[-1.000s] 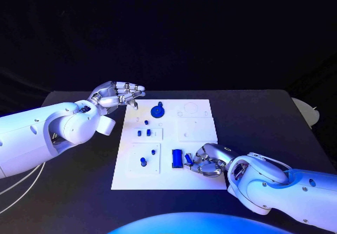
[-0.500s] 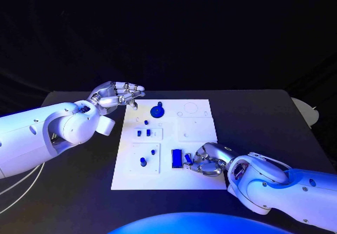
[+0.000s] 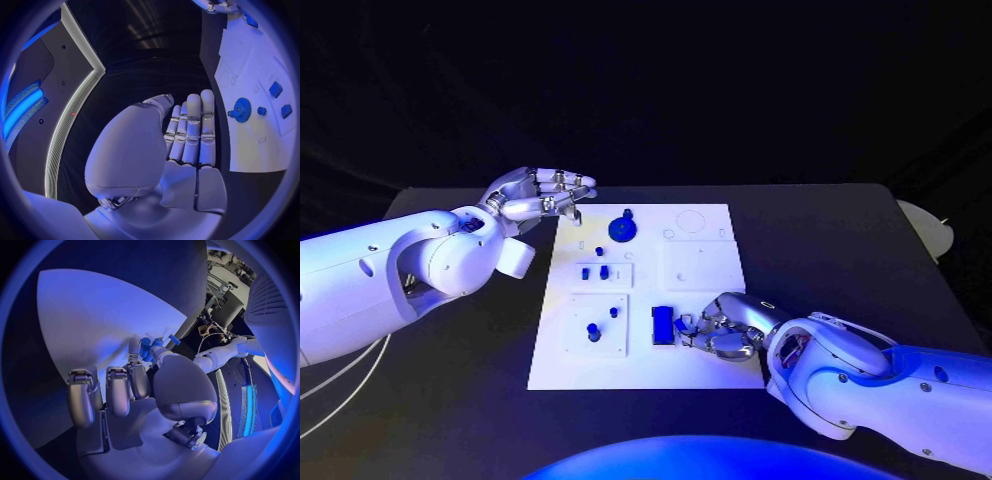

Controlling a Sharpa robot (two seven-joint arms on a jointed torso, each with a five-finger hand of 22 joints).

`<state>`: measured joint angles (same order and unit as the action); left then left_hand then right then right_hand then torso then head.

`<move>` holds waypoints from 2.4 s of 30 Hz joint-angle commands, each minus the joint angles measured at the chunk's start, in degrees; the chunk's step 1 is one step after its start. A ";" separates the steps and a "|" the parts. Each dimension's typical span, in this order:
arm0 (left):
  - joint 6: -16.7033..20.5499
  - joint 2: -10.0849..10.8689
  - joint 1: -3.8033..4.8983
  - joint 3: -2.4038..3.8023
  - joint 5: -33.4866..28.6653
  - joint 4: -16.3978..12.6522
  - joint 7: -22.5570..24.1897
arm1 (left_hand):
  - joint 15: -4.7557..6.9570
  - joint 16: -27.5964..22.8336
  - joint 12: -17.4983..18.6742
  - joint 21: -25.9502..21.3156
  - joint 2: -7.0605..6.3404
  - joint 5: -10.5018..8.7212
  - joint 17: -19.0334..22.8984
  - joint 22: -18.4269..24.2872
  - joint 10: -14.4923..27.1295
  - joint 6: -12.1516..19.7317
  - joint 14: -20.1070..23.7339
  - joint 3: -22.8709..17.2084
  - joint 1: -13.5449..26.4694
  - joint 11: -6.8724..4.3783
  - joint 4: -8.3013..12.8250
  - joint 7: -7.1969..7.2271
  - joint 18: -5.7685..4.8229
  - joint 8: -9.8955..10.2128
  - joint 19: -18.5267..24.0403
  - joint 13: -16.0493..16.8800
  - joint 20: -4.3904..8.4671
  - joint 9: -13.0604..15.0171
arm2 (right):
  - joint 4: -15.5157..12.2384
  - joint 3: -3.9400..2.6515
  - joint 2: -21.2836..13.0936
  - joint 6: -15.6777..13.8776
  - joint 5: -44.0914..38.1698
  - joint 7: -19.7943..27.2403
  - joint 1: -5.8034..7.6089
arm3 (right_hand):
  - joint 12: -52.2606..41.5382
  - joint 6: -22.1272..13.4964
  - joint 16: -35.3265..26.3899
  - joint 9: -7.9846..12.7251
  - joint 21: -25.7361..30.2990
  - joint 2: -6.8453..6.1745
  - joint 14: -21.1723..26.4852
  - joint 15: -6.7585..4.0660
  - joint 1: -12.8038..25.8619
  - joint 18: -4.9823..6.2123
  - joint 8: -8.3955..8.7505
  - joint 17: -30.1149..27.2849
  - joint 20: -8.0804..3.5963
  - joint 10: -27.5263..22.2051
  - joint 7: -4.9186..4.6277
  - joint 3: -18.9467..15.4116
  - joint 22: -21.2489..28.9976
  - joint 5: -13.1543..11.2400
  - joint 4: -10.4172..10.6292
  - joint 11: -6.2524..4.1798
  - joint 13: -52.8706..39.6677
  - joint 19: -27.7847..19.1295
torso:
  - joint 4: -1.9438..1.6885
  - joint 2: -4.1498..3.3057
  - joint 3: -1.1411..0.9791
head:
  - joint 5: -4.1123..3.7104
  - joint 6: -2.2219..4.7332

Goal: Assemble the parts on the task board

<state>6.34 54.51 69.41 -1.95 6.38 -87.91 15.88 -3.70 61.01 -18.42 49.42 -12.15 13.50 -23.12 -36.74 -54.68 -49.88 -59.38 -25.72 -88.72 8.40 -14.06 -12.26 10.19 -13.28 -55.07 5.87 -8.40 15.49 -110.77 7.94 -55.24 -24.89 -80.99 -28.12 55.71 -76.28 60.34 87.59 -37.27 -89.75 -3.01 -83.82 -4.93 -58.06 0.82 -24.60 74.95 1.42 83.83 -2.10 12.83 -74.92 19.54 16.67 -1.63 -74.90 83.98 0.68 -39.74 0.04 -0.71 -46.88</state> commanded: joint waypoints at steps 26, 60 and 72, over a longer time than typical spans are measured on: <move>-1.04 -0.03 0.03 0.03 -0.27 -0.12 0.23 | -0.05 0.21 -0.33 -0.36 -0.06 0.30 0.08 0.08 0.52 0.56 0.40 -0.26 0.61 0.02 -0.06 0.02 0.39 -0.36 0.15 -0.08 -0.30 -0.01 | 0.54 0.01 0.61 1.34 -2.10 -1.05 0.01 | -1.24 0.75 0.44 0.11 -0.25 1.36 -5.24 -0.50 -2.88 -0.82 -0.49 10.24 -0.48 1.87 0.09 2.11 -15.08 4.08 -0.03 -0.38 -7.81 6.02 | 0.04 -0.04 -0.03 | -0.13 -0.03; -1.11 0.04 0.03 0.03 -0.27 0.00 0.14 | -0.07 0.25 -0.48 -0.46 0.02 0.31 0.12 0.15 0.57 0.57 0.45 -0.41 0.89 0.03 -0.09 0.02 0.39 -0.44 0.15 -0.08 -0.33 0.00 | 0.07 0.01 0.44 0.27 -1.97 0.22 0.02 | -1.25 1.42 0.53 0.29 -0.25 -0.30 -5.27 -0.56 4.17 -0.82 -0.84 10.47 -0.53 2.10 0.21 -1.84 -15.08 -1.35 0.22 -0.44 -8.03 6.02 | 0.01 -0.04 0.00 | -0.23 0.00; -1.15 0.12 0.03 0.02 -0.27 -0.03 0.08 | -0.07 0.25 -0.48 -0.46 0.02 0.31 0.12 0.15 0.57 0.57 0.45 -0.41 0.89 0.03 -0.09 0.02 0.39 -0.44 0.15 -0.08 -0.33 0.00 | -0.74 0.01 -0.88 0.85 -1.98 1.40 0.07 | -1.04 0.91 0.46 0.36 -0.25 -1.67 -5.24 -0.63 -2.52 -0.82 -0.79 10.33 -0.60 2.06 0.23 -0.92 -15.08 -3.61 -0.30 -0.48 -8.04 6.02 | 0.05 -0.03 -0.03 | -0.10 0.04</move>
<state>6.14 54.68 69.40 -1.96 6.38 -87.82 15.70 -3.70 61.01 -18.64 49.19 -12.08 13.50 -23.07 -36.67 -54.47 -49.88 -59.38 -25.86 -88.18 8.61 -14.23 -12.26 10.19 -13.53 -55.07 5.87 -8.40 15.49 -111.29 7.94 -55.99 -24.56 -82.41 -27.93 55.80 -77.52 61.32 87.81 -36.96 -89.75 -4.61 -84.03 -5.14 -60.03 0.82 -25.07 74.91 1.14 84.04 -1.95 11.55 -74.92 16.09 16.49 -1.84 -74.93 84.11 0.69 -39.78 0.03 -0.86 -46.85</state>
